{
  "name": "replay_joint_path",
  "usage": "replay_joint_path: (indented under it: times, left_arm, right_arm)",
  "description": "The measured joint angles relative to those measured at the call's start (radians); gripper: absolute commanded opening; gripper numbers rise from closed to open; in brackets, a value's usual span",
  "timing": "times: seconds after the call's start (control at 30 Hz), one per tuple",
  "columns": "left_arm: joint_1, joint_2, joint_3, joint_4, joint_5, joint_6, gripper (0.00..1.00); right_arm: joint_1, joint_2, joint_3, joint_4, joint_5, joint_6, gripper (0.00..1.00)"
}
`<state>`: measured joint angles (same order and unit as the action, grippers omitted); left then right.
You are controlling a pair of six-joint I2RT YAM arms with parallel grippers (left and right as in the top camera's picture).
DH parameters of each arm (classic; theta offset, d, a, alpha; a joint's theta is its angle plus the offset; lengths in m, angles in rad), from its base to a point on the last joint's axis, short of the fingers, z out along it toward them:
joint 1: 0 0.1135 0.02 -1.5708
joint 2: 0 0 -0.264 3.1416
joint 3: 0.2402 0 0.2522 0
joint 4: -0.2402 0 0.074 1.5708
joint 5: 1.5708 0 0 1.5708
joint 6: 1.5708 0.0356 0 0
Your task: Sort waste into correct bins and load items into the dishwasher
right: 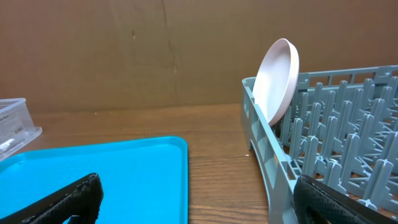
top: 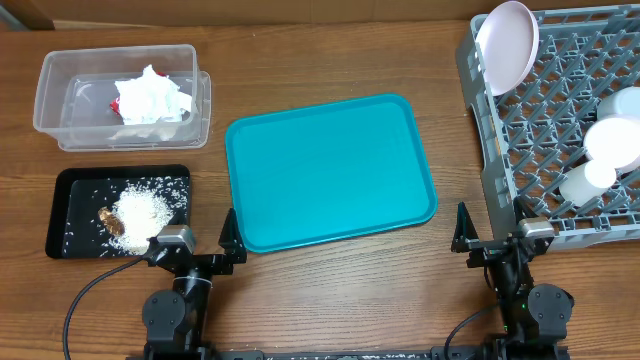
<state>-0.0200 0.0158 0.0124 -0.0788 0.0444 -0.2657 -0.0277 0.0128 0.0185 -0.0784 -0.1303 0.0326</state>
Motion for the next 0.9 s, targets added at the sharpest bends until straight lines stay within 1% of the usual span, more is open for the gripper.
replay_joint_path:
  times: [0.4,0.9]
  left_arm:
    - [0.0,0.0,0.0,-0.002,-0.013,0.103,1.0]
    - [0.0,0.0,0.0,-0.002,-0.013,0.117,1.0]
  right_arm:
    - [0.0,0.0,0.0,0.0,0.0,0.0,1.0]
    - [0.0,0.0,0.0,0.0,0.0,0.0,1.0]
